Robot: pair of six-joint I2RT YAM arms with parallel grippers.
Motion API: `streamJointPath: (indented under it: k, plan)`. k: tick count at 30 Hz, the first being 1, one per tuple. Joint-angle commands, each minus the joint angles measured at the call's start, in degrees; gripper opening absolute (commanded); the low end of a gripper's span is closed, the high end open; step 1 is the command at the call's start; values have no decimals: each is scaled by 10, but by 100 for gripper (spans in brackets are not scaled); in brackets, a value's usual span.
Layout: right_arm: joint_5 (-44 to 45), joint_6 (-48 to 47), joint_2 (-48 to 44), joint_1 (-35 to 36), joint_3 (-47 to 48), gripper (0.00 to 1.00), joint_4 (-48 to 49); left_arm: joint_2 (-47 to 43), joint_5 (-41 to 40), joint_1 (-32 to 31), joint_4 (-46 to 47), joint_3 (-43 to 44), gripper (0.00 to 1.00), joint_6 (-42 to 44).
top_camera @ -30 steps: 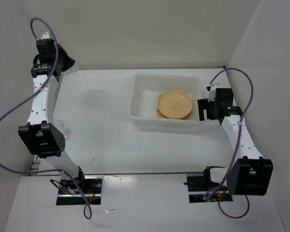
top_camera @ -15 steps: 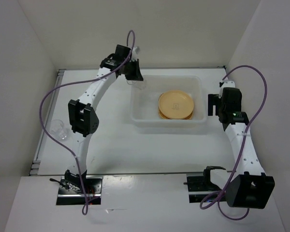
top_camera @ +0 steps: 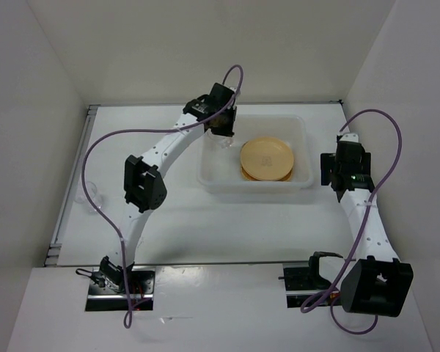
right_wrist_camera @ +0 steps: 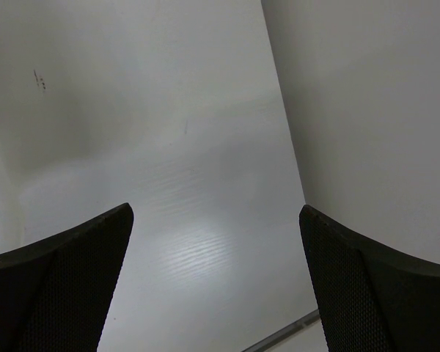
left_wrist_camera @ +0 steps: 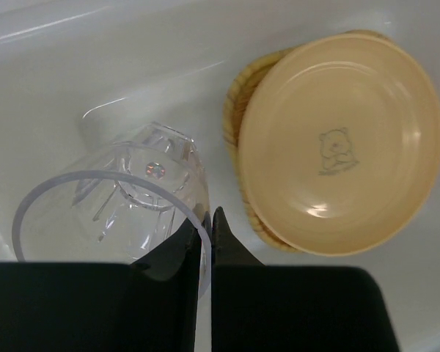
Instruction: Place the mixed dishes into the plastic bin
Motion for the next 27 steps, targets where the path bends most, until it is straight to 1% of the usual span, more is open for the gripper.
streamJointPath:
  k: [1, 2, 5, 9, 11, 12, 13, 14, 15, 16, 17, 19, 20, 22, 24, 25, 26, 27]
  plan:
    - [-2, -1, -14, -1, -5, 98, 20, 38, -71, 6, -16, 14, 0, 0]
    - [-2, -1, -14, -1, -5, 98, 20, 45, -85, 1, -16, 14, 0, 0]
    - [-2, -6, -14, 5, -10, 98, 20, 60, -90, 1, -16, 27, 1, -7]
    - [-2, -6, -19, 18, -10, 98, 20, 73, -63, 1, -16, 22, 10, -13]
    - [-2, -6, -19, 18, -10, 97, 20, 78, -63, 1, -16, 22, 16, -18]
    - [-2, -6, -19, 18, -10, 97, 20, 78, -63, 1, -16, 22, 24, -18]
    - [-7, -6, -25, 18, -10, 97, 20, 78, -57, 1, -16, 22, 29, -18]
    - [-7, -6, -25, 18, -10, 97, 26, 78, -57, 1, -16, 27, 38, -18]
    - [-7, -6, -25, 18, -10, 97, 26, 73, -57, 1, -16, 27, 51, -18]
    - [-12, -6, -30, 18, -10, 97, 26, 73, -57, 1, -22, 37, 60, -18]
    - [-12, -6, -30, 18, -10, 97, 26, 62, -62, 1, -29, 72, 63, -18]
    - [-12, -12, -37, 18, -15, 97, 26, 13, -75, 1, -16, 93, 71, -18]
    - [-12, -12, -37, 18, -15, 97, 26, -5, -86, 1, -16, 105, 80, -25]
    - [-17, -12, -42, 18, -15, 97, 26, -55, -149, 1, -9, 143, 86, -25]
    - [-23, -12, -42, 18, -15, 97, 31, -106, -217, 1, -24, 143, 90, -31]
    - [-23, -12, -48, 18, -15, 97, 31, -122, -300, 6, -51, 128, 92, -37]
    - [-23, -12, -48, 18, -20, 97, 31, -138, -335, 12, -70, 84, 92, -45]
    - [-28, -12, -48, 18, -20, 97, 31, -166, -363, 24, -92, 61, 92, -75]
